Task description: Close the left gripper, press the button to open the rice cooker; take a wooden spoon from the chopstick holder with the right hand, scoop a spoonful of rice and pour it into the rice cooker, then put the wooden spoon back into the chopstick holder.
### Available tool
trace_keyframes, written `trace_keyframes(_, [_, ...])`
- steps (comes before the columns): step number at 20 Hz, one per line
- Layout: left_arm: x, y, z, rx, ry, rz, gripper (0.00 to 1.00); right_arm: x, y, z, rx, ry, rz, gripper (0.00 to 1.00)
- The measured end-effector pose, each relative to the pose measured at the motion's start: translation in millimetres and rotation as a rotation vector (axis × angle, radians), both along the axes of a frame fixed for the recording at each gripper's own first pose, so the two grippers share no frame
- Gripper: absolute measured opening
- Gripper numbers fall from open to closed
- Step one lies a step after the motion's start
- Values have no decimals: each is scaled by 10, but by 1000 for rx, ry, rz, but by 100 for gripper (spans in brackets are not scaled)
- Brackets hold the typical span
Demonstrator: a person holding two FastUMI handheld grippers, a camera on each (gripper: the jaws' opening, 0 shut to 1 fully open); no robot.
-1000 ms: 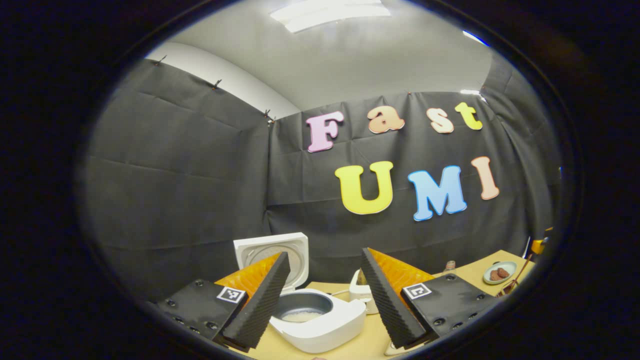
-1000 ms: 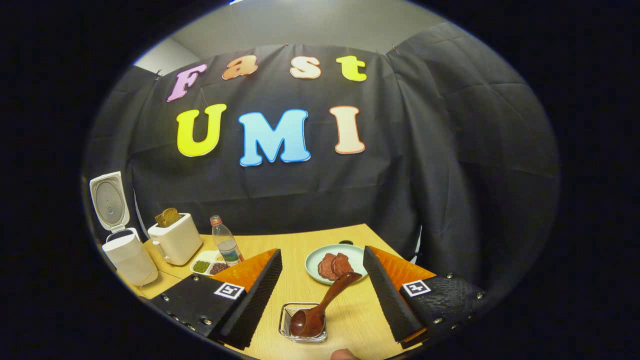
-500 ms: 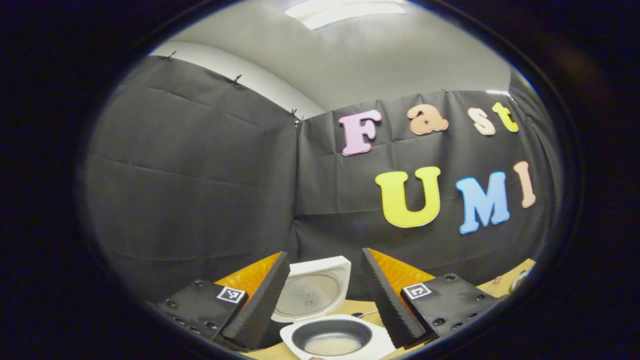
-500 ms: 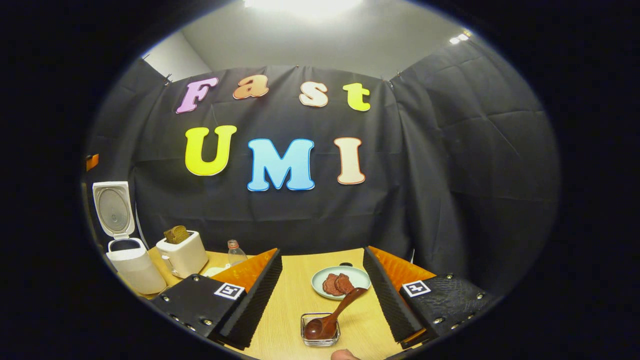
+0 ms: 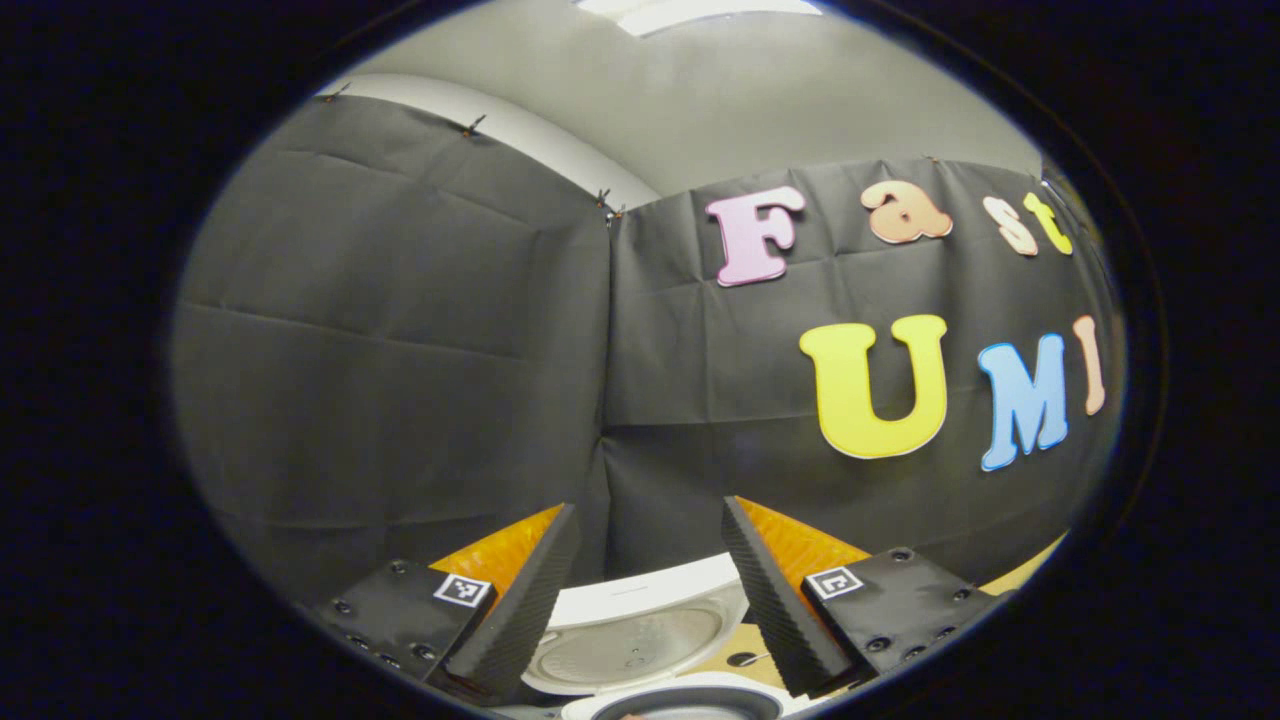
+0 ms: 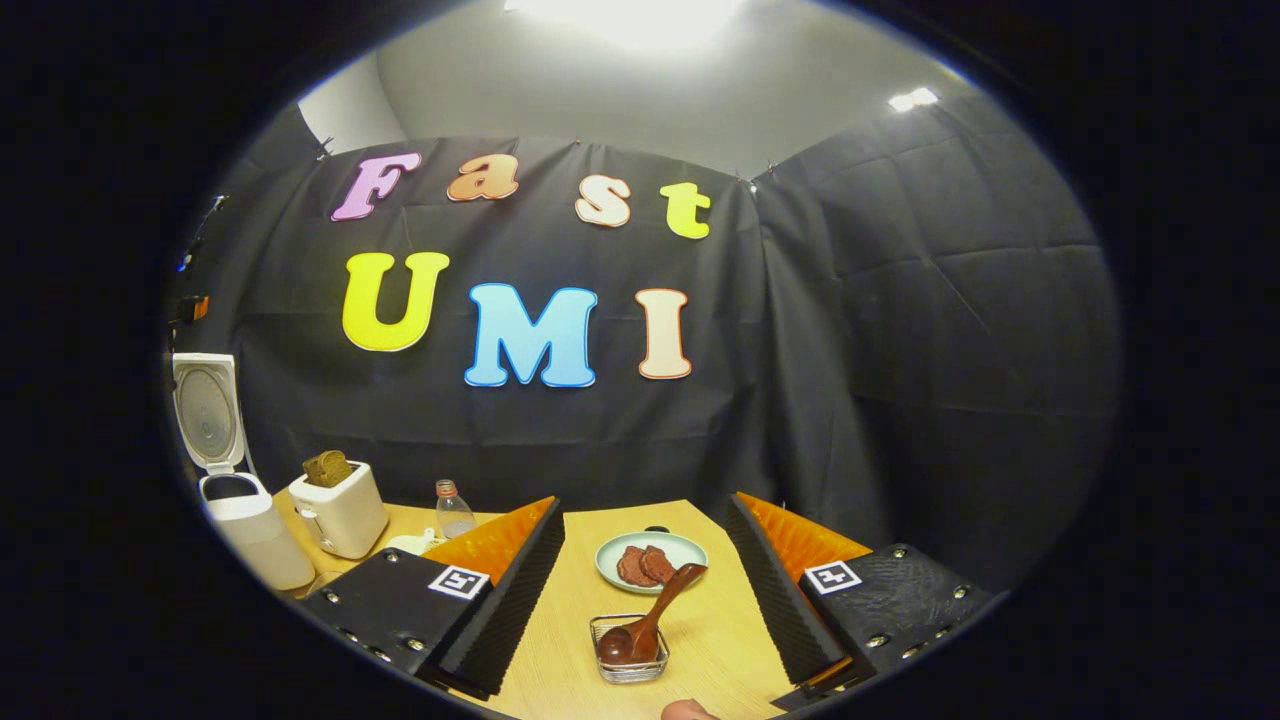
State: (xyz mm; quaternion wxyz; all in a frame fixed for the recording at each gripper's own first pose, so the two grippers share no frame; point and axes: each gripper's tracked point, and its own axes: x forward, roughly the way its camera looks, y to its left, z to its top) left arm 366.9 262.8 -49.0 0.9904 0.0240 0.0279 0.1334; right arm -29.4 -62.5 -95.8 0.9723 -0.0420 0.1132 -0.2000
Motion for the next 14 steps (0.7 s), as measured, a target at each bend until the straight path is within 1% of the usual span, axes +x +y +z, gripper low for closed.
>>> trace_keyframes(3, [348, 150, -205, 0, 33, 30, 99, -132, -48, -12, -23, 13, -35, 99])
trace_keyframes(6, [559, 302, -443, 26, 77, 62, 99, -216, -91, 13, -27, 8, -62, 99])
trace_keyframes(10, [731, 343, -755, 40, 156, 84, 98, -282, -145, 71, -47, -2, -74, 99])
trace_keyframes(12, [797, 355, -848, 25, 199, 90, 98, -272, -180, 84, -44, -6, -76, 99])
trace_keyframes(13, [797, 358, -854, 13, 208, 93, 100, -272, -190, 76, -39, -6, -73, 99])
trace_keyframes(14, [832, 369, -839, 4, 200, 89, 99, -258, -183, 58, -27, -4, -61, 99])
